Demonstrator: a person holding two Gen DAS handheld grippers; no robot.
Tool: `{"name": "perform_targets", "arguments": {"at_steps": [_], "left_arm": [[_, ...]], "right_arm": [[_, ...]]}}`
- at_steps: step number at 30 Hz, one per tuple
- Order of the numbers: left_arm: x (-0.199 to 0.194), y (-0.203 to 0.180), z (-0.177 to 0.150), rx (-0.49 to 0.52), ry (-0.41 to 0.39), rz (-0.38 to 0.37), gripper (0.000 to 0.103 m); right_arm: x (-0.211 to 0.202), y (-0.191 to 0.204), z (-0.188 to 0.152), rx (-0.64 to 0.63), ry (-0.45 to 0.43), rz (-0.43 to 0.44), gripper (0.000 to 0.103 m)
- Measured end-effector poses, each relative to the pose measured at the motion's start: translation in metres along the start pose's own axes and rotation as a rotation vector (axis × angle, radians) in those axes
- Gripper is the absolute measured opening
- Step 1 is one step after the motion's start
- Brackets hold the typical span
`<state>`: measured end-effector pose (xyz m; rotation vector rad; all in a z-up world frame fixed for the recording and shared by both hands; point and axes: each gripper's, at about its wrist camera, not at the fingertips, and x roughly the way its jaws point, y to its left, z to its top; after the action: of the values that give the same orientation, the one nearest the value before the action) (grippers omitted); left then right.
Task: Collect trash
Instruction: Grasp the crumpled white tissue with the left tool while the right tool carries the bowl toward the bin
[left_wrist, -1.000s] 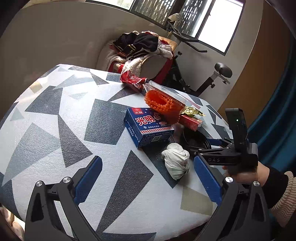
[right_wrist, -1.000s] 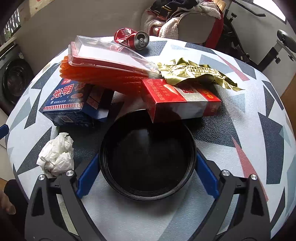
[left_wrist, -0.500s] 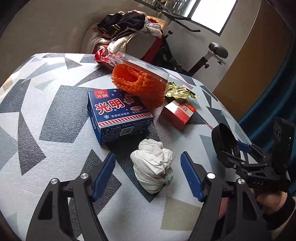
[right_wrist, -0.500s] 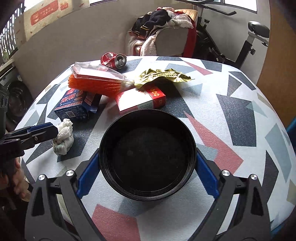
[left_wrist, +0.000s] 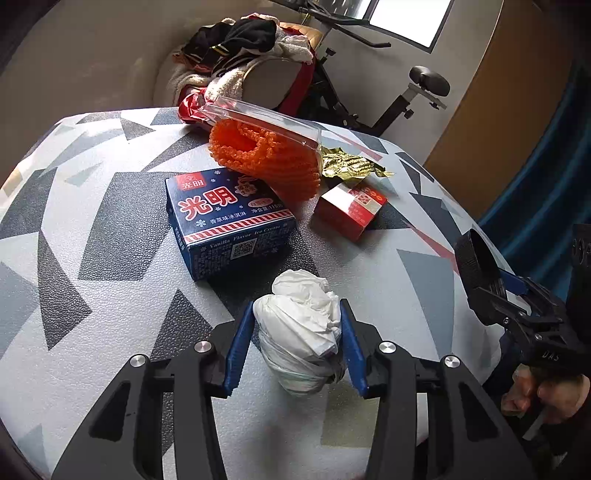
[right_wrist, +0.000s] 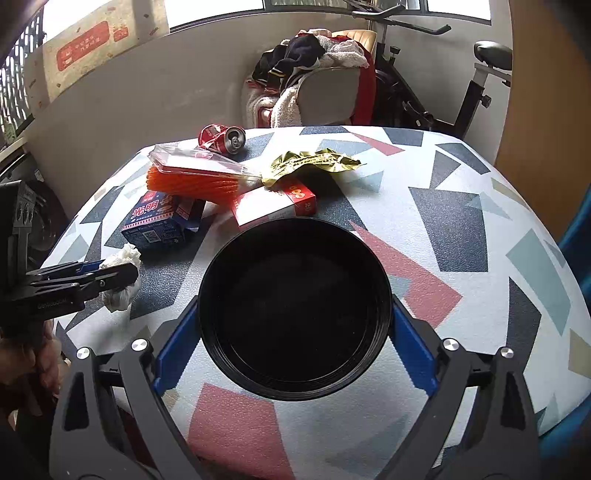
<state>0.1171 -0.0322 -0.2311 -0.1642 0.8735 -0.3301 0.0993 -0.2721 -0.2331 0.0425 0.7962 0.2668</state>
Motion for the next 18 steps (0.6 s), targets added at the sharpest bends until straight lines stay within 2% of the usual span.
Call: {"name": "perform_targets", "arguments": {"at_steps": [8, 18], "left_arm": [[-0.051, -0.011, -0.028, 0.058, -0.038, 0.012, 0.044], [-0.100, -0.016, -0.071, 0.025, -0.057, 0.017, 0.044]], "right_arm": [[-0.021, 0.018, -0.007, -0.006, -0.017, 0.026, 0.093], [-0.048, 0.040, -0.021, -0.013, -0.035, 0.053, 0.093]]}}
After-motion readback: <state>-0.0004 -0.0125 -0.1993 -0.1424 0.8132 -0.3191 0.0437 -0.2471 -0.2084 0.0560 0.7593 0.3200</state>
